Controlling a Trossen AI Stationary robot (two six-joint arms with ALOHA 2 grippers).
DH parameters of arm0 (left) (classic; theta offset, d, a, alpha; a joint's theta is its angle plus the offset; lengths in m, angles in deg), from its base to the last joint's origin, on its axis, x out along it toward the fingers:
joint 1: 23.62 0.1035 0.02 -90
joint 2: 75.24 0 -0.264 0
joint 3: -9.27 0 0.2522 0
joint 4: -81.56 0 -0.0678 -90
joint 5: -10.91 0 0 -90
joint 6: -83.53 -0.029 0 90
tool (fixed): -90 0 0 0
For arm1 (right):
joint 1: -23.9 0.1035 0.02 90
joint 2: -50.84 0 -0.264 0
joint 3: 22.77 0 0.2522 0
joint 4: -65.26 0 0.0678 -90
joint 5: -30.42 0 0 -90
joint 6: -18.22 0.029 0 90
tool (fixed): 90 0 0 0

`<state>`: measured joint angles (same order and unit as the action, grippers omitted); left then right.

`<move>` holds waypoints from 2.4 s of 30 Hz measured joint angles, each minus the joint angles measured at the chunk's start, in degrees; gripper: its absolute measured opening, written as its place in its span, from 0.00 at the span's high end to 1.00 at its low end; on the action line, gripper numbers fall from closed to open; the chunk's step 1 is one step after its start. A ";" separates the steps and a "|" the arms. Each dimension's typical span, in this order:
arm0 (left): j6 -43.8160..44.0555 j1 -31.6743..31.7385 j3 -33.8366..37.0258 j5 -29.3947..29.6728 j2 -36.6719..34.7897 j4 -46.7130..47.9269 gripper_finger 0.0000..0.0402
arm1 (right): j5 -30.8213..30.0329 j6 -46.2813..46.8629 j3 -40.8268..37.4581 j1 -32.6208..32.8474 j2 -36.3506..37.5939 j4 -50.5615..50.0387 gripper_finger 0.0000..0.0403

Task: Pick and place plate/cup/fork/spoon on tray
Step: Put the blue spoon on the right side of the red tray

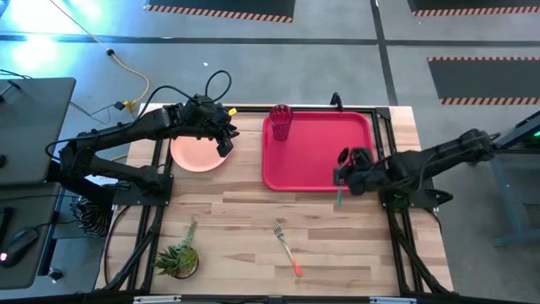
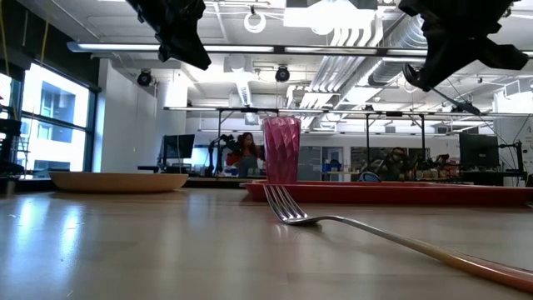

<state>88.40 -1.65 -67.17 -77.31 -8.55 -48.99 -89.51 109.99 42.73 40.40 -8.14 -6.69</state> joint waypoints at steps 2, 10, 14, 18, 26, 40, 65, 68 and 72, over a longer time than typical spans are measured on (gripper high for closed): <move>0.00 -0.02 0.00 0.00 0.00 0.00 0.78 | 0.17 -3.63 0.00 -2.18 2.10 -0.01 1.00; 0.02 0.00 0.00 0.00 0.00 0.00 0.78 | 2.76 -14.41 0.02 -11.76 7.51 -0.37 1.00; -0.46 0.00 0.00 0.00 0.00 0.00 0.78 | 7.07 -20.24 0.04 -17.48 8.11 -1.04 1.00; -0.46 0.00 0.00 0.00 0.00 0.00 0.78 | 10.66 -25.10 0.04 -23.63 8.02 -2.37 1.00; -0.44 0.00 0.00 0.00 0.00 0.00 0.78 | 16.09 -32.21 0.04 -35.51 7.96 -6.38 1.00; -0.41 0.00 0.00 0.00 0.00 0.00 0.78 | 23.19 -46.28 0.04 -52.55 -4.54 -9.67 1.00; 1.09 -0.02 0.00 0.00 0.00 0.00 0.78 | 26.75 -55.24 -0.07 -62.30 -24.29 -1.23 1.00; 1.09 0.00 0.00 0.00 0.00 0.00 0.78 | 26.67 -56.11 -0.07 -62.80 -25.72 -1.01 1.00; 1.09 -0.02 0.00 0.00 0.00 0.00 0.78 | 25.41 -56.90 -0.09 -64.21 -26.48 -1.06 1.00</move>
<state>89.49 -1.67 -67.17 -77.31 -8.55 -48.99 -64.10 53.09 42.65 -23.81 -34.63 -7.75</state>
